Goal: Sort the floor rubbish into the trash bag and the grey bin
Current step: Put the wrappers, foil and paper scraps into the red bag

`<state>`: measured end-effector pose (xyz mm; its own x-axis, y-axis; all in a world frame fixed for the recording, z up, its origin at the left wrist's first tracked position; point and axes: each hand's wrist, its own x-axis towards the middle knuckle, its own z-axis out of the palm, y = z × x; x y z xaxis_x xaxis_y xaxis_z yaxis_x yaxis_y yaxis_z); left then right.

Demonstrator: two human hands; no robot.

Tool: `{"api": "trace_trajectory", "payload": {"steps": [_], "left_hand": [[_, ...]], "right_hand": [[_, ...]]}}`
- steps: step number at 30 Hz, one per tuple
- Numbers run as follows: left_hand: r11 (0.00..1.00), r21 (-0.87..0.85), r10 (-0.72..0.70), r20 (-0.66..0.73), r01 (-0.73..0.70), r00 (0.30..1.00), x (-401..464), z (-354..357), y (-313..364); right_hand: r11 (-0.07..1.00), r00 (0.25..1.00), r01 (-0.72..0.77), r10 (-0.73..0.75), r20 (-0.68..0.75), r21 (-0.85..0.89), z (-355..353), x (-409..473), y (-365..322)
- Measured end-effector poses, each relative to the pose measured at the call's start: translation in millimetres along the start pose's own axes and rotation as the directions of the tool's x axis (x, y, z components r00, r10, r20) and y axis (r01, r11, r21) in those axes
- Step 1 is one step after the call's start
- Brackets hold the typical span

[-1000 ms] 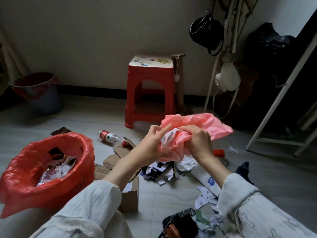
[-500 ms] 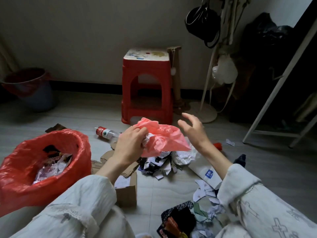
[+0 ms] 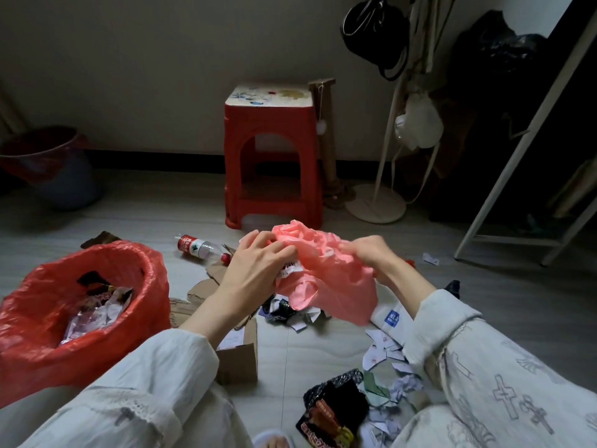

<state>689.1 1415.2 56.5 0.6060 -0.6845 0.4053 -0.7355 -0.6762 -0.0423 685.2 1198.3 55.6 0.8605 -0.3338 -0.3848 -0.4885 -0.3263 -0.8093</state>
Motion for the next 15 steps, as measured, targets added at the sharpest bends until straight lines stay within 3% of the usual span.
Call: {"api": "trace_trajectory", "payload": {"steps": [3,6,8,10,15], "left_hand": [[0.988,0.073,-0.138,0.065,0.133,0.988,1,7,3],[0.969,-0.015,-0.245,0.028,0.246,0.969,-1,9,-3],[0.942,-0.099,-0.323,-0.005,0.321,0.946,-1,6,-4],[0.922,-0.143,-0.367,-0.041,0.358,0.929,0,6,-3],[0.891,-0.249,-0.400,-0.038,0.380,0.916,1,7,-1]], "right_hand": [[0.990,0.991,0.130,-0.131,0.024,0.061,15,-20,-18],[0.969,0.909,0.238,-0.246,0.336,0.065,23,-49,-29],[0.953,0.847,0.298,-0.289,0.446,0.052,27,-59,-30],[0.925,0.847,0.379,-0.342,0.408,-0.011,39,-62,-26],[0.804,0.852,0.519,-0.513,0.105,-0.290,51,-54,-16]]}}
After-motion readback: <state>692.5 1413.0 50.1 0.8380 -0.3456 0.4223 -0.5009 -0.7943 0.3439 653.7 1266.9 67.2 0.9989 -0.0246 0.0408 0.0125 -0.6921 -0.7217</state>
